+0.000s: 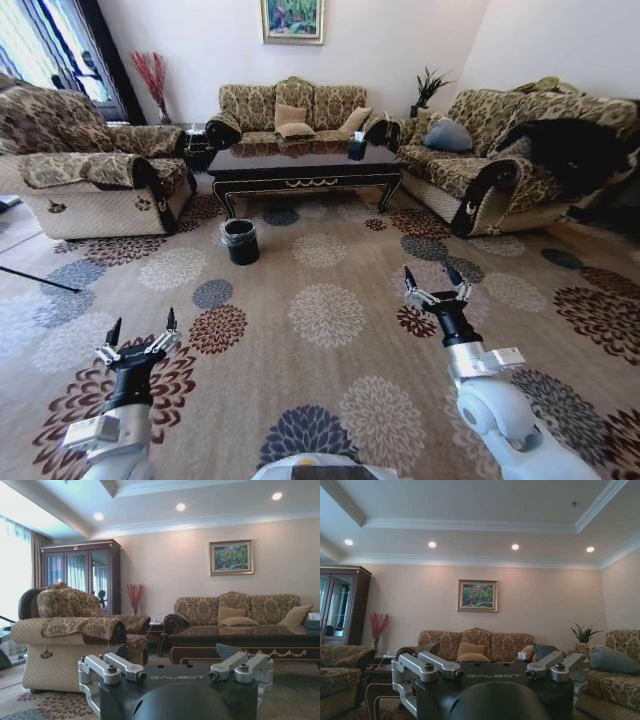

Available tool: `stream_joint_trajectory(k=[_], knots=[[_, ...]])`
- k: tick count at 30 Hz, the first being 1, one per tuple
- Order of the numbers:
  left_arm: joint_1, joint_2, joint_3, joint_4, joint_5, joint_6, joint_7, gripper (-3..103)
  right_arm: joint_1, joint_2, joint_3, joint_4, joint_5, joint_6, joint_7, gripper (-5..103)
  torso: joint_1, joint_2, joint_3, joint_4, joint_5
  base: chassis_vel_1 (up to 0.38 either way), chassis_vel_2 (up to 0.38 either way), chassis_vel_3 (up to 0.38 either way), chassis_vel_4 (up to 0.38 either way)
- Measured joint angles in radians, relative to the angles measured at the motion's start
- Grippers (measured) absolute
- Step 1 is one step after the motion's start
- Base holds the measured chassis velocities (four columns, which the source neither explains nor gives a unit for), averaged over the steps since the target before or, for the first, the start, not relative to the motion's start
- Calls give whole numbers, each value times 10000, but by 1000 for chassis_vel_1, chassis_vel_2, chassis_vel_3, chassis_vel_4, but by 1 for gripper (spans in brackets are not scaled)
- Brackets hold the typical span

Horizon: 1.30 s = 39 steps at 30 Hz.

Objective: Move to the front of the table and pick up the trash from the floor, then place it into the trash bin.

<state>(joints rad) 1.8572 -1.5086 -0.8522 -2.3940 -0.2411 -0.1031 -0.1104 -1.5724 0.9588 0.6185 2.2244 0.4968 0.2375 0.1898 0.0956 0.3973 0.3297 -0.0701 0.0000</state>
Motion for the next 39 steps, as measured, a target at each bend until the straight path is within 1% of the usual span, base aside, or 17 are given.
stream_joint_trajectory(k=[6, 14, 16, 19, 27, 30, 32, 39], knots=[[0, 0, 0, 0, 0, 0, 0, 100, 0, 0, 0, 0, 0, 0, 0, 100, 78, 199, 122, 0, 0, 0, 0, 0, 0], [0, 0, 0, 0, 0, 0, 0, 100, 0, 0, 0, 0, 0, 0, 0, 100, 201, 557, 355, 0, 0, 0, 0, 0, 0], [0, 0, 0, 0, 0, 0, 0, 100, 0, 0, 0, 0, 0, 0, 0, 100, 208, 576, 368, 0, 0, 0, 0, 0, 0], [0, 0, 0, 0, 0, 0, 0, 100, 0, 0, 0, 0, 0, 0, 0, 100, 278, 766, 489, 0, 0, 0, 0, 0, 0], [0, 0, 0, 0, 0, 0, 0, 100, 0, 0, 0, 0, 0, 0, 0, 100, 388, 1040, 655, 0, 0, 0, 0, 0, 0], [0, 0, 0, 0, 0, 0, 0, 100, 0, 0, 0, 0, 0, 0, 0, 100, 474, 1228, 753, 0, 0, 0, 0, 0, 0], [0, 0, 0, 0, 0, 0, 0, 100, -1, 0, 0, 0, 0, 0, 0, 100, 488, 1259, 770, 0, 0, 0, 0, 0, 0], [0, 0, 0, 0, 0, 0, 0, 100, 0, 0, 0, 0, 0, 0, 0, 100, 604, 1589, 983, 0, 0, 0, 0, 0, 0]])
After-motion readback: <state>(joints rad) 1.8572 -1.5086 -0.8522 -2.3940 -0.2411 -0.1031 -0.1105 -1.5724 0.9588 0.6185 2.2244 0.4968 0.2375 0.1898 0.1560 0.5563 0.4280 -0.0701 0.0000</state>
